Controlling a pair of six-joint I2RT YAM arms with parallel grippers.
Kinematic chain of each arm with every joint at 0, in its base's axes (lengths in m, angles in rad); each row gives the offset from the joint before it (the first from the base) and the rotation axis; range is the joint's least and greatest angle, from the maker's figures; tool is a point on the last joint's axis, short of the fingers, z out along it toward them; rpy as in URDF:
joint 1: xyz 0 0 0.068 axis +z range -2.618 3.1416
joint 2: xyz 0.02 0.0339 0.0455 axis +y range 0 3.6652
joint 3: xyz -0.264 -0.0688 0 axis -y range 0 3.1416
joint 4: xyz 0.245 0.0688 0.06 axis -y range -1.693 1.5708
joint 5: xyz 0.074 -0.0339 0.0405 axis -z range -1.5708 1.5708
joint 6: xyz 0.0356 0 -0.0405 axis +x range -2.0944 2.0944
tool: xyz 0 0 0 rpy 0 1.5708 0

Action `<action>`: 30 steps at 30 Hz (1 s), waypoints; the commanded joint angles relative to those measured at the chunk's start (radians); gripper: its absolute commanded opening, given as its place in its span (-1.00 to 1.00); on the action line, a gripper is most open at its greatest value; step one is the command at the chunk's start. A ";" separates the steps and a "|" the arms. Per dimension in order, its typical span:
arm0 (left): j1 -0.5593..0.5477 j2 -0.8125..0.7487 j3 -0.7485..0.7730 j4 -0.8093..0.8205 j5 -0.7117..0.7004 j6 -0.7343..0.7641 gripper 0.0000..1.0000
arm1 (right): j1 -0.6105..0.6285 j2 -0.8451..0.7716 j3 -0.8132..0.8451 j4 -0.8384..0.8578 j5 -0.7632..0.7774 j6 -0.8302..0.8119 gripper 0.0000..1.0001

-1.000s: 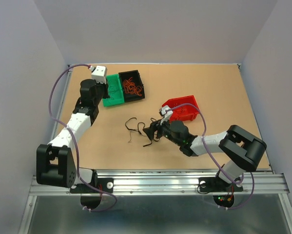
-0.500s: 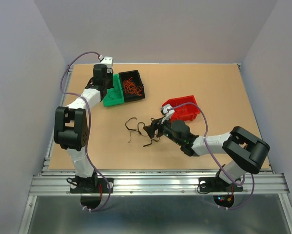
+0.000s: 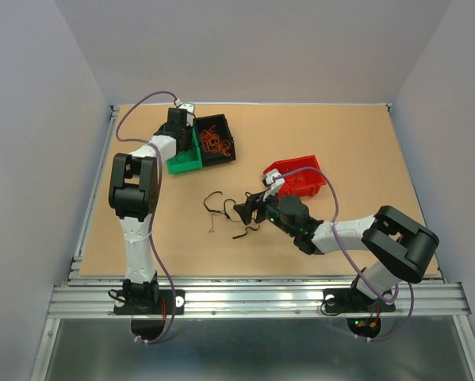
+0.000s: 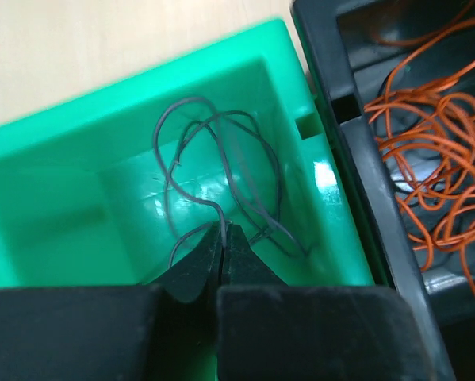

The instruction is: Untangle the cables

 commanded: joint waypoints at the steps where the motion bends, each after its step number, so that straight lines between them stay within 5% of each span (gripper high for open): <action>1: -0.003 0.052 0.063 -0.054 0.015 -0.008 -0.84 | 0.004 -0.012 0.011 0.039 0.037 0.008 0.53; 8: -0.005 -0.144 -0.117 0.084 -0.003 -0.001 -0.08 | 0.005 -0.050 -0.018 0.037 0.053 0.007 0.53; 17: -0.022 -0.434 -0.358 0.247 0.000 0.060 0.13 | 0.004 -0.068 -0.027 0.005 0.120 0.036 0.54; 24: -0.121 -0.623 -0.533 0.360 -0.106 0.143 0.28 | 0.005 -0.064 0.055 -0.188 0.214 0.103 0.28; 26: -0.170 -0.720 -0.590 0.393 -0.058 0.187 0.59 | 0.005 -0.056 0.083 -0.290 0.238 0.119 0.28; 30: -0.256 -0.870 -0.737 0.454 0.124 0.255 0.68 | 0.005 -0.039 0.141 -0.412 0.272 0.142 0.25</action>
